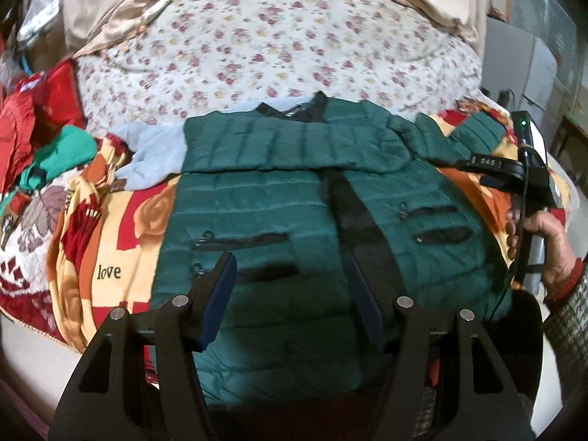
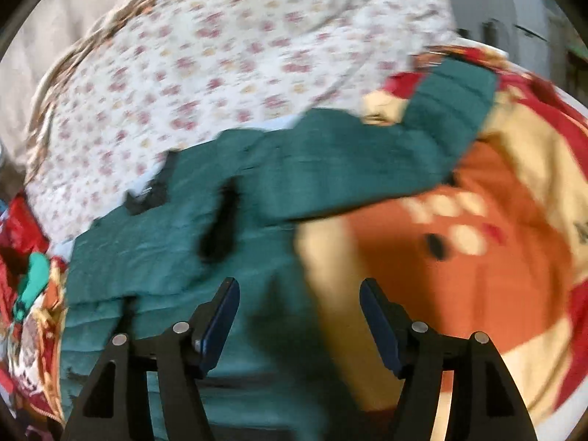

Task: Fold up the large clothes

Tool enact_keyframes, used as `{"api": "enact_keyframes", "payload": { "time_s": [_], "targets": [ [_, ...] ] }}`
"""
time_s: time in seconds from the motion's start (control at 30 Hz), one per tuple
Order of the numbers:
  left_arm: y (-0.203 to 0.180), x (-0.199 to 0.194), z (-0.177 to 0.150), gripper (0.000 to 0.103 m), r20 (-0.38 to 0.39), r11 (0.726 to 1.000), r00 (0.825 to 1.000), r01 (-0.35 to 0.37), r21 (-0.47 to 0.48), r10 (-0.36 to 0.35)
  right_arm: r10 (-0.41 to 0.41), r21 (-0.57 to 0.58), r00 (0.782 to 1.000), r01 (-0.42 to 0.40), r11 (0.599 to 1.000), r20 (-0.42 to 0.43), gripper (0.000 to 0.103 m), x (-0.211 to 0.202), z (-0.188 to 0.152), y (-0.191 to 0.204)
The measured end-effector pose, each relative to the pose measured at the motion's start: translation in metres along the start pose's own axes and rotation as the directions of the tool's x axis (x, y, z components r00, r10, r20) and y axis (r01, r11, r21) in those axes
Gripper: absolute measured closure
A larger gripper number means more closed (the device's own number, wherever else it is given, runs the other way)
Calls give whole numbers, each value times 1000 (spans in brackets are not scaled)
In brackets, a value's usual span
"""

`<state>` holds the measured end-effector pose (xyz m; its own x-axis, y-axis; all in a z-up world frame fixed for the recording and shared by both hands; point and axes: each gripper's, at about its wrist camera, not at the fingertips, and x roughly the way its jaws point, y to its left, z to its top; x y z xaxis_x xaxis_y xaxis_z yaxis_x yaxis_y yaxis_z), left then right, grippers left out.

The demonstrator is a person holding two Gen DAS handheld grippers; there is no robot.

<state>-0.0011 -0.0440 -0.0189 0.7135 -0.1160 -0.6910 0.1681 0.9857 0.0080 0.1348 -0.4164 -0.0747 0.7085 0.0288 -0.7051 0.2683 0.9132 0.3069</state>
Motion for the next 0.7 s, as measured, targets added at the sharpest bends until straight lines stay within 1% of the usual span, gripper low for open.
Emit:
{"api": "enact_keyframes", "payload": {
  "time_s": [0.07,0.13,0.2,0.27,0.4,0.47,0.6,0.7],
  "targets": [
    [-12,0,-1,40,-4,1000,1000,9,27,-9,-29,72,999,27,997,18,38,-4,7,-39],
    [-18,2,-1,40,-14,999,1000,17,39,-17,-48,125,998,43,991,37,38,-6,16,-65],
    [-23,9,-1,40,-32,999,999,22,45,-20,-49,177,997,38,983,54,38,-5,30,-90],
    [-25,17,0,40,-57,999,998,22,45,-19,-39,228,995,17,974,94,38,-8,50,-112],
    [-23,34,1,40,-102,1000,995,8,25,-5,-11,288,984,-41,957,177,38,-14,93,-146],
    [-19,42,1,40,-123,1000,992,2,7,-2,2,304,979,-65,950,203,38,-11,114,-160],
    [-11,61,3,40,-179,999,984,-18,-37,11,30,357,978,-105,928,208,38,3,147,-181],
    [-8,70,5,40,-202,998,979,-36,-52,24,8,390,981,-85,917,194,38,16,164,-192]
  ]
}}
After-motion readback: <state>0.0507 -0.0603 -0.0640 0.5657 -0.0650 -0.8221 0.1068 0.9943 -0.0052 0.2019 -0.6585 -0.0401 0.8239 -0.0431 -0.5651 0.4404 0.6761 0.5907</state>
